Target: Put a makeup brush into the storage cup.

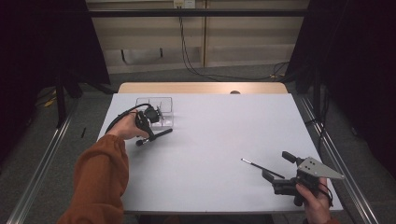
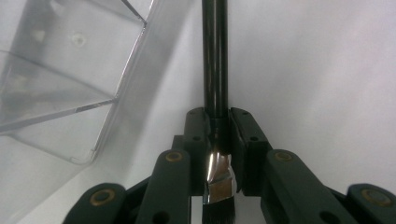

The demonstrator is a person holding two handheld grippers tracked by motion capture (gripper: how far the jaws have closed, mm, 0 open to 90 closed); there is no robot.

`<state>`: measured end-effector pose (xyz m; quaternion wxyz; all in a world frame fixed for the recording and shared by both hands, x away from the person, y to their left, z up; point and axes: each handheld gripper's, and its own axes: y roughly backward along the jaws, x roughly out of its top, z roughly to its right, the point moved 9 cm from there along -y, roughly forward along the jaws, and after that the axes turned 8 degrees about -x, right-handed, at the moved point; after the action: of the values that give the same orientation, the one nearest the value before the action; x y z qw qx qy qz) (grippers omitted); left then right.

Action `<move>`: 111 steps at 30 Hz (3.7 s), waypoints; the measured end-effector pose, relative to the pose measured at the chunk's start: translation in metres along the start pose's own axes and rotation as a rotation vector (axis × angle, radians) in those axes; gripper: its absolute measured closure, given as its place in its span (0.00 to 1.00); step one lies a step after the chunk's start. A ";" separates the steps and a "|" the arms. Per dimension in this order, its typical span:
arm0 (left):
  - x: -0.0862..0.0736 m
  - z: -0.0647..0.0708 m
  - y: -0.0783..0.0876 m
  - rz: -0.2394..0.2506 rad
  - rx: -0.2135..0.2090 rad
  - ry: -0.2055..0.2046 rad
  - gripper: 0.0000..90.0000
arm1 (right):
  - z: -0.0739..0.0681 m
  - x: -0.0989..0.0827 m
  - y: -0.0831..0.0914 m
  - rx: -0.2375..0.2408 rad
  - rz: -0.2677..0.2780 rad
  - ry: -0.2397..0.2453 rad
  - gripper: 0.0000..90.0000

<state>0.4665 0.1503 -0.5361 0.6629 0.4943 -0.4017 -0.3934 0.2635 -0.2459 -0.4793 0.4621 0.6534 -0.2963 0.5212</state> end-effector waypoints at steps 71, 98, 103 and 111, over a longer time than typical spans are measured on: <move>-0.009 0.050 0.052 0.836 0.048 0.173 0.87 | 0.003 0.001 -0.001 -0.019 0.006 -0.003 0.00; -0.007 0.104 0.057 1.009 0.064 0.113 0.87 | 0.003 0.002 0.002 -0.025 0.013 -0.008 0.00; -0.005 0.116 0.060 1.027 0.039 0.095 0.87 | 0.002 0.002 0.001 -0.018 0.011 -0.008 0.00; -0.001 0.131 0.061 1.016 0.020 0.059 0.87 | 0.000 0.005 0.002 -0.005 0.033 -0.014 0.00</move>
<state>0.3530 0.1193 -0.4528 0.7768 0.2537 -0.5764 -0.0033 0.2631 -0.2460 -0.4742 0.4531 0.6510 -0.3116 0.5233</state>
